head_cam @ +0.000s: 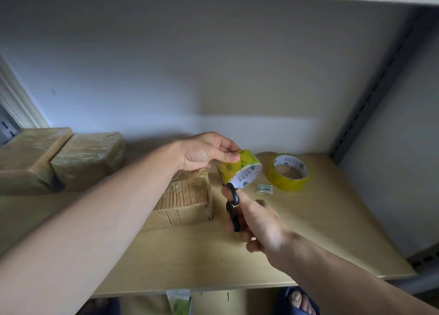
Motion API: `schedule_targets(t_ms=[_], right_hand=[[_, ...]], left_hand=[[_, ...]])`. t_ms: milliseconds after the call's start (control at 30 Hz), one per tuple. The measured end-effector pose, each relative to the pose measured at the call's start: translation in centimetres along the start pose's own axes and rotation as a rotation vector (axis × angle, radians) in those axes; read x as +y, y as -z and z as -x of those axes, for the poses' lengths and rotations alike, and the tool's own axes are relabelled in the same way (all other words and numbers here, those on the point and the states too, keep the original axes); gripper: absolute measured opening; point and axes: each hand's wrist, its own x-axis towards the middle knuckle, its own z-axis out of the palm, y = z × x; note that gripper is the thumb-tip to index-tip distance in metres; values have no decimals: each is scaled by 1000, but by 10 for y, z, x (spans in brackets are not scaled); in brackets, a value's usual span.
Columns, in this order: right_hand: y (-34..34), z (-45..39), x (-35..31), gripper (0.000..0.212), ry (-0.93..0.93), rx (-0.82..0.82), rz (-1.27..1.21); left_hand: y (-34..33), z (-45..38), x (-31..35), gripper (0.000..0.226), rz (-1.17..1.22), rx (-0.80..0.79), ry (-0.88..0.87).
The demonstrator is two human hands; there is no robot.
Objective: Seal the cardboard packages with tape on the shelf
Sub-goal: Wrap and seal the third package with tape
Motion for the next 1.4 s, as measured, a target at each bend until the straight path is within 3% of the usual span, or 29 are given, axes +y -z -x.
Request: schedule_targets(t_ms=[200, 333, 433, 500, 600, 667, 833, 1000, 1067, 1133, 1200, 1300, 1400], right_hand=[[0, -1, -3, 48, 47, -3, -51], [1, -1, -1, 45, 63, -27, -31], [-1, 4, 3, 49, 79, -60, 76], [1, 8, 2, 51, 131, -20, 225], [19, 9, 0, 42, 334, 259, 729], [38, 10, -3, 33, 360, 370, 969], [68, 6, -3, 14, 316, 387, 1151], [75, -8, -12, 32, 524, 461, 1009], [67, -9, -21, 34, 588, 422, 525], [56, -9, -32, 34, 462, 234, -51], [54, -17, -40, 38, 437, 187, -273], [50, -28, -50, 27, 545, 310, -222], [52, -36, -55, 23, 740, 452, 279]], left_hand=[[0, 0, -1, 66, 2, 34, 4], [-2, -2, 0, 20, 17, 119, -5], [-7, -5, 4, 14, 9, 174, -42], [-6, -6, 3, 14, 1, 179, -46], [-2, -9, 0, 14, 26, 207, -71], [-2, -10, -2, 13, 25, 233, -87], [-2, -10, -1, 16, -2, 280, -137], [-8, -1, 13, 23, -175, 256, -165], [-13, 3, 18, 21, -192, 214, -203], [-19, 8, 24, 20, -221, 185, -247], [-24, 12, 30, 18, -302, 204, -289], [-28, 24, 38, 24, -482, 269, -345], [-23, 48, 44, 39, -699, 384, -253]])
